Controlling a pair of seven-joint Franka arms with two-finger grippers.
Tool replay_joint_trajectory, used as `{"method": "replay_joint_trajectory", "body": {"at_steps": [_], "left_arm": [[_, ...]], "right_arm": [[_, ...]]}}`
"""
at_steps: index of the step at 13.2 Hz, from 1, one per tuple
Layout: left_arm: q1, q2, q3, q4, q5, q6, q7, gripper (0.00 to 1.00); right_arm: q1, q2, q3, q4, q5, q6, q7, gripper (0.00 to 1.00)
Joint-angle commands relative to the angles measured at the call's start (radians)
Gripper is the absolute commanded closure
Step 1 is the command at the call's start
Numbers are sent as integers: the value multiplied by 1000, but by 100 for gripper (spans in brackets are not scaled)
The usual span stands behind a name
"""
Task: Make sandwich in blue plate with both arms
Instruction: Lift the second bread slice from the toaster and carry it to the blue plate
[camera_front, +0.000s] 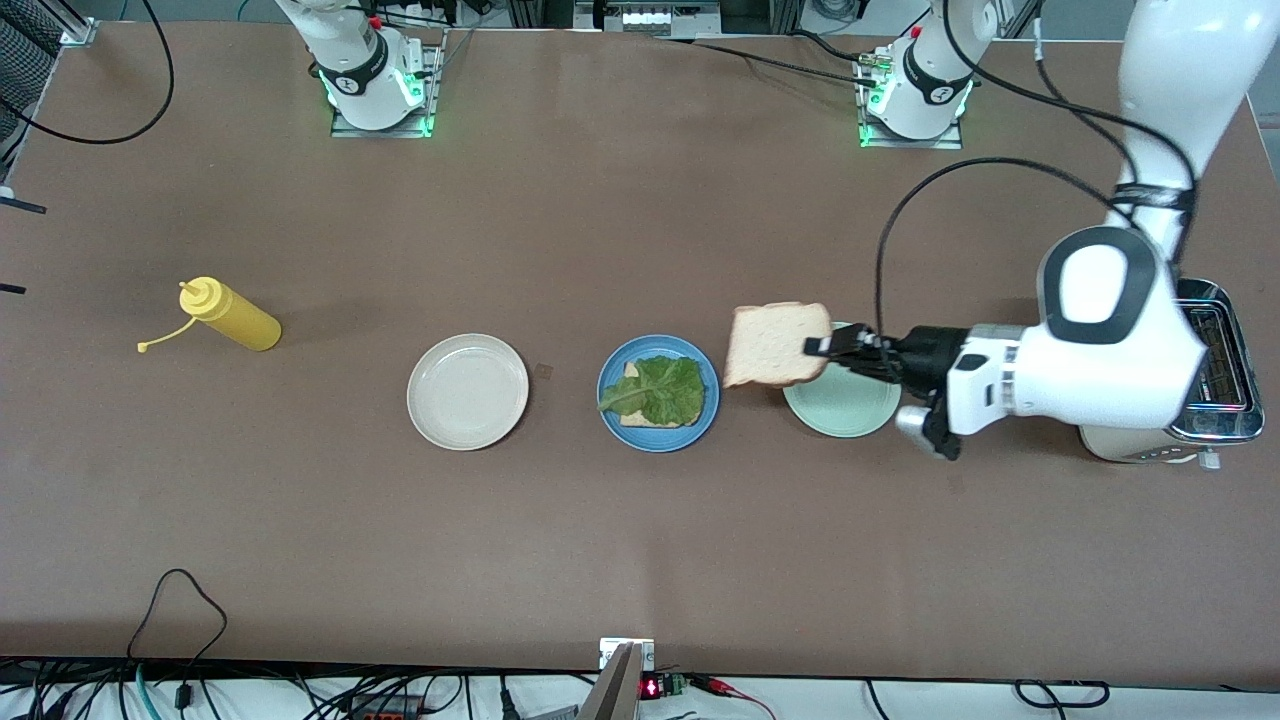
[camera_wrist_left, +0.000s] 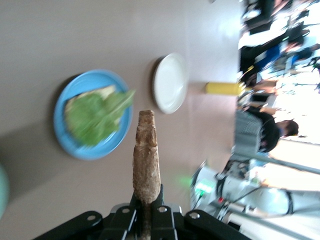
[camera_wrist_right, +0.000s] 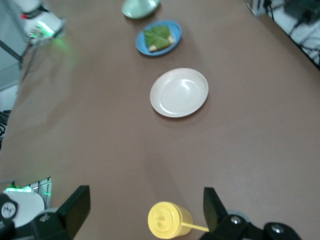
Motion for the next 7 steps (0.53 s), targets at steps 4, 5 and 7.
{"method": "replay_joint_trajectory", "body": {"at_steps": [4,5,7], "left_arm": [[-76,95,-3,-99,-227,242,347,100],[-76,101,-3,-129,-288,249,415,100],[-91,115,-3,-197,-418,295,559,100]], "right_arm": [[387,-176,-12,-54,-354,128,747,0],[444,-187,-12,-54,-418,128,845,0],[534,-193,-18,-63,-521,120,1060,0]]}}
